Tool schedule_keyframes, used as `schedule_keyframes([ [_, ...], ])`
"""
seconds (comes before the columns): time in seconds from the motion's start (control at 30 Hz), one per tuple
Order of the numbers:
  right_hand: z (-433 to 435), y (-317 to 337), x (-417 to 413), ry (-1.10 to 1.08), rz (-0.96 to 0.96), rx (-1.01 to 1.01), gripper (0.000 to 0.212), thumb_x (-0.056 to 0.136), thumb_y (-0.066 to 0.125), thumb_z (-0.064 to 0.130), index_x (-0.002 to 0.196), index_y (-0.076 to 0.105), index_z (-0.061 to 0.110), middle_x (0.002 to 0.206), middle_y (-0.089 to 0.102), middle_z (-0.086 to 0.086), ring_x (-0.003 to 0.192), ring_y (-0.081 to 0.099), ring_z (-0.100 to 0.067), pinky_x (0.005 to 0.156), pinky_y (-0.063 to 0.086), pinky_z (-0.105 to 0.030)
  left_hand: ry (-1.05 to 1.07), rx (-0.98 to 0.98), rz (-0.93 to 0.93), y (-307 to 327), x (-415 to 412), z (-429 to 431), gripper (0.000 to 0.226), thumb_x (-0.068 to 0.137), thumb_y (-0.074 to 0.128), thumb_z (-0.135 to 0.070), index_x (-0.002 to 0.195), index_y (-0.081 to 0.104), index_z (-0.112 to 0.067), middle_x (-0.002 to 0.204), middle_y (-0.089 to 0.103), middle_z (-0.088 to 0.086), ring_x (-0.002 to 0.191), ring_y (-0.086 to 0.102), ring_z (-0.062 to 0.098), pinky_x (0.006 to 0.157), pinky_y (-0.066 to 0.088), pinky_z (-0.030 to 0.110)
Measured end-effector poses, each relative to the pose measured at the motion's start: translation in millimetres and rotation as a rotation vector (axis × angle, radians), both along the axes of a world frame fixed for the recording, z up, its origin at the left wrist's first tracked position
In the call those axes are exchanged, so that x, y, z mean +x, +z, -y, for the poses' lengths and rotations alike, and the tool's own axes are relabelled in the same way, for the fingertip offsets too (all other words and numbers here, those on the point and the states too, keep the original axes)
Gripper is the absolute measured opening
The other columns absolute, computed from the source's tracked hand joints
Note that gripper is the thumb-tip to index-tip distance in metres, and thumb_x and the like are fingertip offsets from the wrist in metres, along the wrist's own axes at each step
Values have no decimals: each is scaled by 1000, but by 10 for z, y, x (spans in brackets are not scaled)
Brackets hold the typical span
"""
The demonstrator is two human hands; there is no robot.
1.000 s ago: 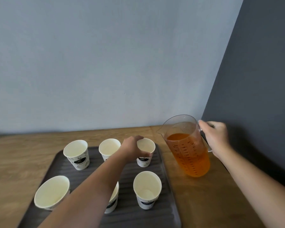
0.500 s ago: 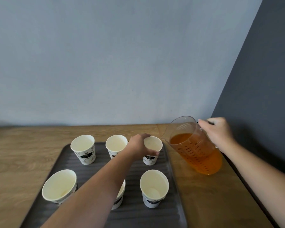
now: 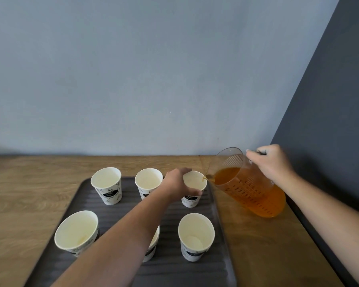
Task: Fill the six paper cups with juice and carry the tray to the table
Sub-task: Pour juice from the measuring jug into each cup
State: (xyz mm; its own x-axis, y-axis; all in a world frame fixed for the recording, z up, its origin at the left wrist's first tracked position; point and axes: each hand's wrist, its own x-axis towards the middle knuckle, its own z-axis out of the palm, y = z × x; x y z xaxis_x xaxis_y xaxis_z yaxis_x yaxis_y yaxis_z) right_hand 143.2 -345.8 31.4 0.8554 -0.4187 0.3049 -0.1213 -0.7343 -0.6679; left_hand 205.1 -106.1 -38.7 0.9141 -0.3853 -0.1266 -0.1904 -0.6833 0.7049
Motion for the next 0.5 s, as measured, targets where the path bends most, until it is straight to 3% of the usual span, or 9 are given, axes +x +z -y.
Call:
schedule_keyframes([
  [0.13, 4, 10, 19, 8, -3, -50, 44, 79, 64, 28, 45, 41, 12, 42, 29, -2, 43, 32, -19, 50, 23, -26, 6, -8, 0, -3, -18, -9, 89, 61, 85, -42, 139, 45, -26, 140, 49, 3, 130, 43, 20, 104, 35, 32],
  [0.3, 31, 13, 44, 16, -22, -93, 41, 76, 64, 33, 47, 44, 13, 45, 27, -3, 45, 33, -20, 51, 23, -27, 6, -2, -6, 24, -11, -1, 90, 60, 85, -42, 139, 45, -26, 140, 49, 3, 130, 42, 21, 105, 36, 34],
  [0.5, 64, -13, 77, 26, -14, -100, 48, 74, 64, 39, 43, 35, 16, 44, 27, 0, 46, 33, -20, 53, 25, -28, 15, 0, -15, 27, -24, -2, 92, 59, 85, -44, 140, 44, -27, 140, 49, 5, 129, 43, 23, 105, 38, 37],
])
